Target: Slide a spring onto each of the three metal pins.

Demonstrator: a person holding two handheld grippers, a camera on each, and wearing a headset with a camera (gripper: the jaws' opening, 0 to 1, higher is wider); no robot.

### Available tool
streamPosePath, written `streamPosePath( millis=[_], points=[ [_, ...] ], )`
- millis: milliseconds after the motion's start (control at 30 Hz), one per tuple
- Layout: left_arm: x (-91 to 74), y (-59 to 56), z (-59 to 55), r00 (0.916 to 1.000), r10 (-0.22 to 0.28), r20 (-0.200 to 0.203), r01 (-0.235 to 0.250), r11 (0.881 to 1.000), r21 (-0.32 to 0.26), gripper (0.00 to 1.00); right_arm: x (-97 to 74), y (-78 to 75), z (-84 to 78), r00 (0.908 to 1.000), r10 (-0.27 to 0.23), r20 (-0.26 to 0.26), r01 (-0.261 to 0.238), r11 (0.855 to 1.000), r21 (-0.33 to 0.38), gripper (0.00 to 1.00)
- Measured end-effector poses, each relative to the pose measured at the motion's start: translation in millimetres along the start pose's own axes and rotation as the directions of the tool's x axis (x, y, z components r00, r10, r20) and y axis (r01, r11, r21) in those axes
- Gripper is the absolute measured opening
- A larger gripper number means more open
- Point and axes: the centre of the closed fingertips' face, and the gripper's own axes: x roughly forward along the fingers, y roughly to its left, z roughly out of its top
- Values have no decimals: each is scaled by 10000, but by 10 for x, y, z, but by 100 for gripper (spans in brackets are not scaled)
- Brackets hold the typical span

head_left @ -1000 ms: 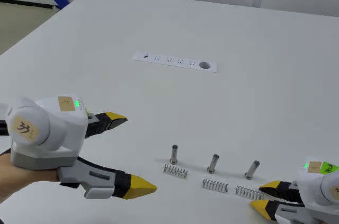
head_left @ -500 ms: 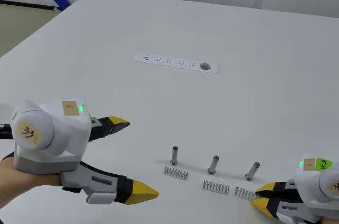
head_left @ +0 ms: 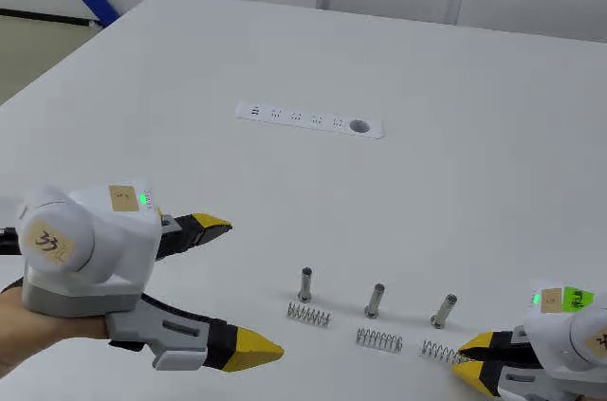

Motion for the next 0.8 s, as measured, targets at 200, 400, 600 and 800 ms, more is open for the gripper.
streamPosePath(
  millis=[200, 400, 600, 800],
  points=[
    [81, -107, 85, 9996, -256, 127, 255, 9996, 77, 90, -243, -11, 308, 9977, -248, 633, 282, 9981, -539, 10],
    [166, -195, 263, 9982, -293, 531, 258, 9975, 661, 81, -469, 35, 684, 9925, -265, 1193, 398, 9931, -1103, 10],
    [274, -318, 473, 9932, -633, 978, 552, 9950, 833, 80, -657, 192, 1022, 9880, -67, 1543, 383, 9786, -2023, 10],
    [355, -518, 577, 9874, -1229, 993, 1111, 9870, 1163, 80, -735, 395, 1253, 9834, 217, 1802, 270, 9642, -2637, 10]
  ],
)
